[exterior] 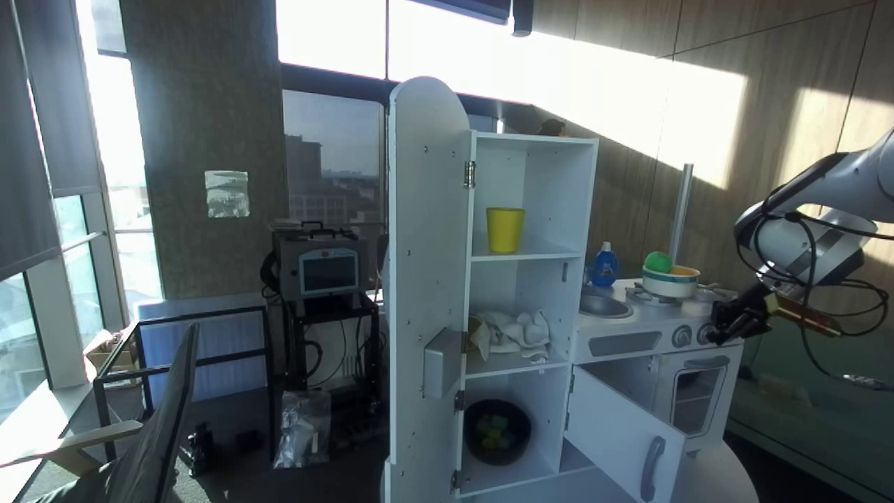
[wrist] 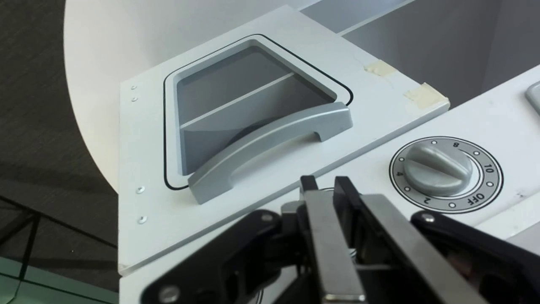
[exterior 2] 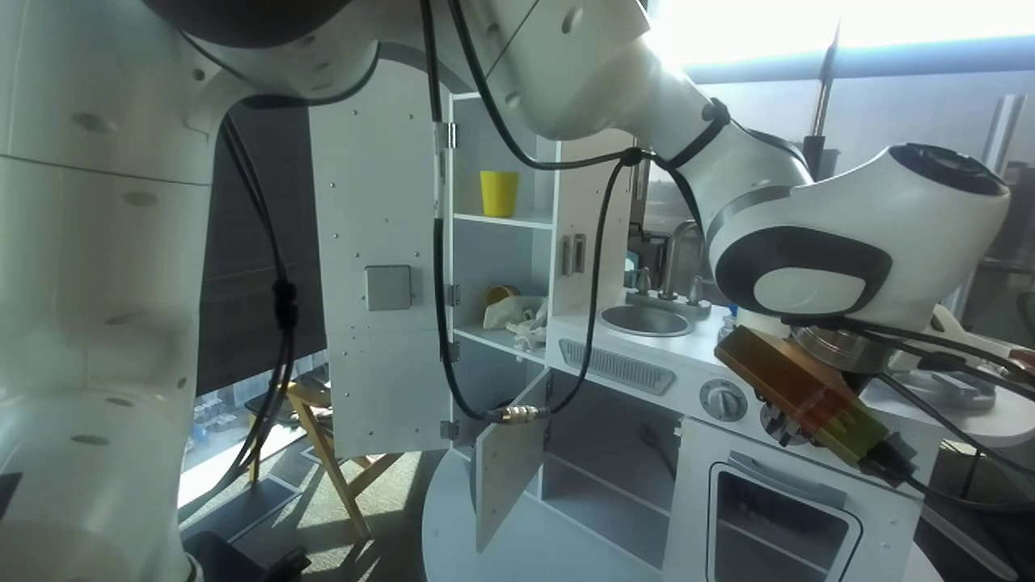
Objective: Turn the middle knob of the stove to the right
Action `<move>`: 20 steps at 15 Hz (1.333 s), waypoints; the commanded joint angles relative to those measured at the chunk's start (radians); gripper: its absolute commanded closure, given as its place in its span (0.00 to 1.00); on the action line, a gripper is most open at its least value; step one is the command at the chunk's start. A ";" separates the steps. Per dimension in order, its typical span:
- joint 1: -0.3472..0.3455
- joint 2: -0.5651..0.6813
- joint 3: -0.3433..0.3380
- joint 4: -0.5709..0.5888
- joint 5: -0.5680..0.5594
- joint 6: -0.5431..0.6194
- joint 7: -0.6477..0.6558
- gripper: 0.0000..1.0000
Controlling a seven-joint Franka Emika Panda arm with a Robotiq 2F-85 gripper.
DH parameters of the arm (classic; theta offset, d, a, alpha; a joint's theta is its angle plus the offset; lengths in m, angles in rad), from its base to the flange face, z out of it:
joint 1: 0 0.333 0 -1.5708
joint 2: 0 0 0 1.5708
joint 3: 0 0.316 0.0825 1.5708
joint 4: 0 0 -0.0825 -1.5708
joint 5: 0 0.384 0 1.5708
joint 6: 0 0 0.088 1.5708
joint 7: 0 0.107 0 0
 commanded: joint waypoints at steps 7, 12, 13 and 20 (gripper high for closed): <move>0.034 0.000 -0.015 0.009 -0.058 0.028 0.114 0.69; 0.131 -0.051 -0.058 -0.039 -0.449 0.008 0.366 0.36; 0.141 -0.064 -0.057 -0.046 -0.538 -0.016 0.430 0.27; 0.170 -0.196 -0.021 -0.136 -0.793 -0.162 0.559 0.00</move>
